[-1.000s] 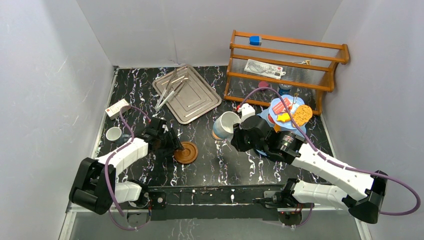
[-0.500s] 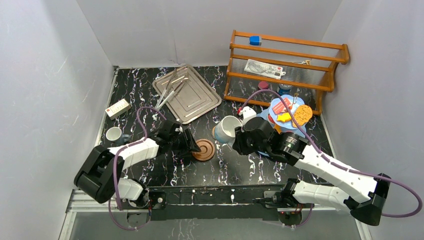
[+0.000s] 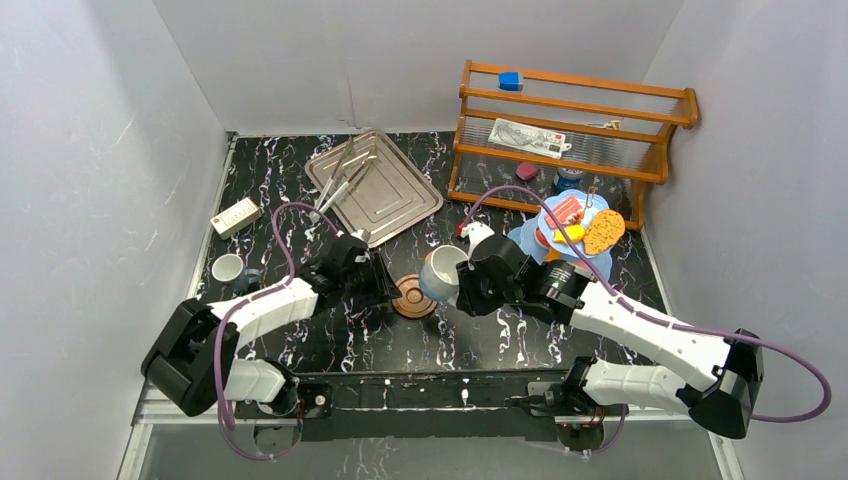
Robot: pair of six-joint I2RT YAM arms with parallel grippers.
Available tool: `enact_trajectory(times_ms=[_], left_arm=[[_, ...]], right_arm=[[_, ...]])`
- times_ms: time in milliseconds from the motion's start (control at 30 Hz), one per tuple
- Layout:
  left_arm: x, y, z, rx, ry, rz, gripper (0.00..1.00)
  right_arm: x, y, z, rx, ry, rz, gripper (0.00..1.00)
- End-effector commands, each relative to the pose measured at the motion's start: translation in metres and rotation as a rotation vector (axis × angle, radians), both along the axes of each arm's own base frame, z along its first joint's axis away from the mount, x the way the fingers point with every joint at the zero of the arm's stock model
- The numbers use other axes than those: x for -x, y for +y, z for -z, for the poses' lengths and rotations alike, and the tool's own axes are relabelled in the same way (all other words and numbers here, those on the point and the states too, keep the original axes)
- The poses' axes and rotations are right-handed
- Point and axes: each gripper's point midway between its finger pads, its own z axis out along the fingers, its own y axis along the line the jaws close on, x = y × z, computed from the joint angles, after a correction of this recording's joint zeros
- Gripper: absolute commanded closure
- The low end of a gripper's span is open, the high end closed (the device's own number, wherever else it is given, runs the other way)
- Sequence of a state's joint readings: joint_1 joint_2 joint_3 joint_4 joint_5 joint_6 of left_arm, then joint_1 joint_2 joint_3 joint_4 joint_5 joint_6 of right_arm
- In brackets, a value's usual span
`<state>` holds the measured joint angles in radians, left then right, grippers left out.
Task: Serve the afternoon tea
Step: Move the coaster to the center of the board.
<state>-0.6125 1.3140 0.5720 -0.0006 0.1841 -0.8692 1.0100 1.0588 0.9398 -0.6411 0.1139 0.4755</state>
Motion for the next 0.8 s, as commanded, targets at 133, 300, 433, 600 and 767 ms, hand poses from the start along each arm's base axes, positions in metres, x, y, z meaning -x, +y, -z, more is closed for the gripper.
enact_trajectory(times_ms=[133,300,433,600,767], left_arm=[[-0.028,0.024,0.008,-0.214,-0.081,0.002,0.83],[-0.043,0.023,0.013,-0.261,-0.088,0.008,0.8],[-0.043,0.002,0.012,-0.172,-0.076,0.069,0.73],[-0.036,-0.013,0.016,-0.107,-0.035,0.12,0.69],[-0.028,-0.044,0.005,0.019,-0.026,0.159,0.69]], right_arm=[[-0.012,0.023,-0.037,-0.165,-0.086,0.003,1.0],[-0.009,0.018,-0.037,-0.176,-0.086,0.011,1.0],[-0.007,0.015,-0.035,-0.18,-0.083,0.016,1.0],[-0.007,0.011,-0.031,-0.174,-0.085,0.024,1.0],[-0.005,0.007,-0.021,-0.146,-0.069,0.029,1.0]])
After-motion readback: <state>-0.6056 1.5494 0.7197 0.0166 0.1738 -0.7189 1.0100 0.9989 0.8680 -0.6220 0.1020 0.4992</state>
